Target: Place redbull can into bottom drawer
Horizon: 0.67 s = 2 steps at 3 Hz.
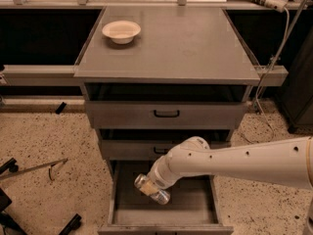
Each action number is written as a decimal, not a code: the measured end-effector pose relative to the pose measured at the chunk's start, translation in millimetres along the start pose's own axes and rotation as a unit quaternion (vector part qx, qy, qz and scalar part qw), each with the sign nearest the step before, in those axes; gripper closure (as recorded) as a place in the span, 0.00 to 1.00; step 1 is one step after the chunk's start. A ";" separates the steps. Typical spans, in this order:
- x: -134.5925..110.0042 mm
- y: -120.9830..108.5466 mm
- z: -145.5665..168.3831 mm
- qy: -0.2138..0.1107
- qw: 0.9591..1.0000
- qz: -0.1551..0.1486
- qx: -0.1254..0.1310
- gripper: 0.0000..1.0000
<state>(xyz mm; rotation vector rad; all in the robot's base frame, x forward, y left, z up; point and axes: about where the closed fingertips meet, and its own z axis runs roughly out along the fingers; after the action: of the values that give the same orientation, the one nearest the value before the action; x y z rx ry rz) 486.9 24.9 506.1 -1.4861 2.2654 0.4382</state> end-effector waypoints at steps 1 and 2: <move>6.2 -3.6 8.6 -0.006 1.000 0.006 0.008 1.00; 43.3 -14.5 68.5 -0.005 0.999 0.028 0.013 1.00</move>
Offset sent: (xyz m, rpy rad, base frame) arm 0.0586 -0.0396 -0.2252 0.0090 -0.0859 -0.3244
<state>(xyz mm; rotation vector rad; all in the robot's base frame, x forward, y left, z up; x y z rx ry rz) 495.2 16.4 424.6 -1.4060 2.3006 0.4299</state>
